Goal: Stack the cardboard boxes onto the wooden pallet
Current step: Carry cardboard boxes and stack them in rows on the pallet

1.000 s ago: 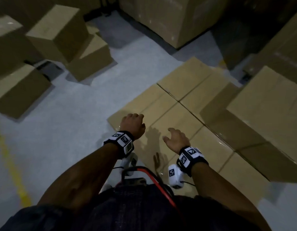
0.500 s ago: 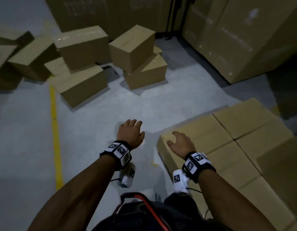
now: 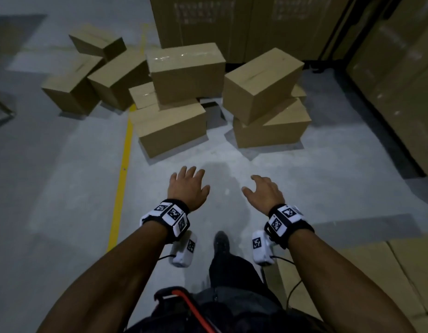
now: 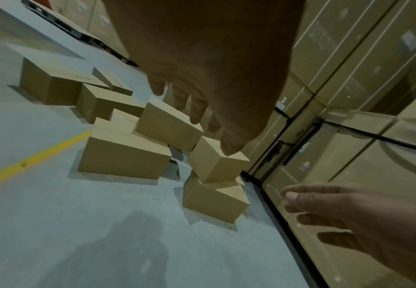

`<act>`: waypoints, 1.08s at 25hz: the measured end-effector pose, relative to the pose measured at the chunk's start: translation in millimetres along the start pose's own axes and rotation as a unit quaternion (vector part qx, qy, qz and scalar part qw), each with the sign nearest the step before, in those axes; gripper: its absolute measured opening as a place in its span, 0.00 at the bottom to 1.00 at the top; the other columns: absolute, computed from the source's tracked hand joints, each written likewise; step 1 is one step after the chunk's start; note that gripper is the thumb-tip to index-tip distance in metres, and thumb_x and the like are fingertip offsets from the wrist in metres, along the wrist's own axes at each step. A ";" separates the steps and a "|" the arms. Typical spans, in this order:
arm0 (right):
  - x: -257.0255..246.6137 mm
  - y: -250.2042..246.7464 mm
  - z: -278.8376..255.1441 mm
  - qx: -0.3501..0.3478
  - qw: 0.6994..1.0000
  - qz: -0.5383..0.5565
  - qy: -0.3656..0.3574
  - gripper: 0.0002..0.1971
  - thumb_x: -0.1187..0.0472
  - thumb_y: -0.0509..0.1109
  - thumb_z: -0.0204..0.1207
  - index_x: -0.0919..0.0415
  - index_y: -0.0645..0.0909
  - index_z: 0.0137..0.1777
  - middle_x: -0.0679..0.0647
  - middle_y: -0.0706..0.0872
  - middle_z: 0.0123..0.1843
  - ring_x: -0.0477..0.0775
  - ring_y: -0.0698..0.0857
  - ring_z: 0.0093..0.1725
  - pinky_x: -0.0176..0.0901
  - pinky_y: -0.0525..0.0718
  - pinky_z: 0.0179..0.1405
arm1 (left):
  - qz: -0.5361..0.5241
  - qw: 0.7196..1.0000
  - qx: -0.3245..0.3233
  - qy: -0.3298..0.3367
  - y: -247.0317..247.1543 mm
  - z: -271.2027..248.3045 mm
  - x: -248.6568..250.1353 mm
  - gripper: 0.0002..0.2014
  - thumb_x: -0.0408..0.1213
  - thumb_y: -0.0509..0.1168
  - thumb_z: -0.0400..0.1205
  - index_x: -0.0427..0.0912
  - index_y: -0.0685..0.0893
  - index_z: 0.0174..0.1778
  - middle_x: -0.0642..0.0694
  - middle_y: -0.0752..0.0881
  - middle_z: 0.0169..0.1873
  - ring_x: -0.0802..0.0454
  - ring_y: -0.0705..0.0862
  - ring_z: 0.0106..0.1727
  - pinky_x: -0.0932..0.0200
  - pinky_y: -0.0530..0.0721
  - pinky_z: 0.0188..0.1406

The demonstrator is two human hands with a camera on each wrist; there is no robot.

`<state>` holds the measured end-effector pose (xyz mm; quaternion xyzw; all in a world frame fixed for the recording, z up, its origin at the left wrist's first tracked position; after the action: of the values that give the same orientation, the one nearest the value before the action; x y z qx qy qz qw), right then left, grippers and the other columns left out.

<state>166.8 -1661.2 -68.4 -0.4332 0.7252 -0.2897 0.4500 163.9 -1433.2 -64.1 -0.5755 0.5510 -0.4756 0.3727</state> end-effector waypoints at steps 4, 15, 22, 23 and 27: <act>-27.7 -53.9 103.2 -0.015 1.000 0.001 -0.004 0.31 0.42 0.63 0.84 0.54 0.65 0.84 0.60 0.67 0.83 0.66 0.67 0.80 0.58 0.69 0.77 | 0.010 1.000 0.025 -0.010 -56.6 105.5 0.5 0.28 0.56 0.54 0.87 0.48 0.66 0.81 0.44 0.68 0.81 0.41 0.62 0.82 0.40 0.63 0.79; -54.8 -177.6 323.3 0.057 0.996 0.033 0.051 0.30 0.44 0.65 0.83 0.53 0.68 0.82 0.61 0.72 0.80 0.68 0.72 0.77 0.61 0.74 0.74 | 0.002 0.996 0.050 0.076 -144.7 372.9 21.3 0.26 0.54 0.55 0.86 0.48 0.69 0.80 0.45 0.72 0.79 0.42 0.66 0.79 0.42 0.66 0.77; -84.0 -241.7 460.4 0.077 0.989 0.048 0.115 0.31 0.45 0.65 0.84 0.53 0.64 0.85 0.61 0.68 0.82 0.67 0.72 0.78 0.58 0.72 0.75 | 0.027 0.990 0.014 0.140 -183.3 571.2 28.2 0.27 0.54 0.56 0.85 0.46 0.71 0.78 0.42 0.73 0.78 0.41 0.66 0.80 0.40 0.66 0.77; -85.6 -251.6 477.6 0.083 0.987 0.052 0.125 0.31 0.45 0.65 0.84 0.53 0.64 0.85 0.61 0.68 0.82 0.67 0.72 0.78 0.57 0.72 0.75 | 0.029 0.988 0.013 0.153 -191.6 596.2 33.6 0.26 0.54 0.56 0.85 0.46 0.71 0.78 0.42 0.73 0.77 0.41 0.67 0.79 0.40 0.67 0.77; -78.0 -279.5 528.8 0.095 0.979 0.089 0.155 0.31 0.44 0.65 0.83 0.52 0.66 0.84 0.59 0.68 0.83 0.66 0.71 0.78 0.59 0.73 0.76 | 0.038 0.981 0.010 0.192 -208.7 669.5 61.1 0.26 0.54 0.56 0.85 0.46 0.72 0.77 0.42 0.76 0.74 0.42 0.71 0.75 0.42 0.70 0.74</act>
<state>764.6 -1735.6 -36.4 -0.2721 0.7906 -0.3800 0.3955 860.2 -1533.4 -37.3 -0.4481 0.6292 -0.5683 0.2834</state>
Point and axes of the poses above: each hand's wrist, its own z-axis towards the middle knuckle, its own y-axis out of the palm, x = y × z, the point moved 2 cm from there along z, towards the middle knuckle
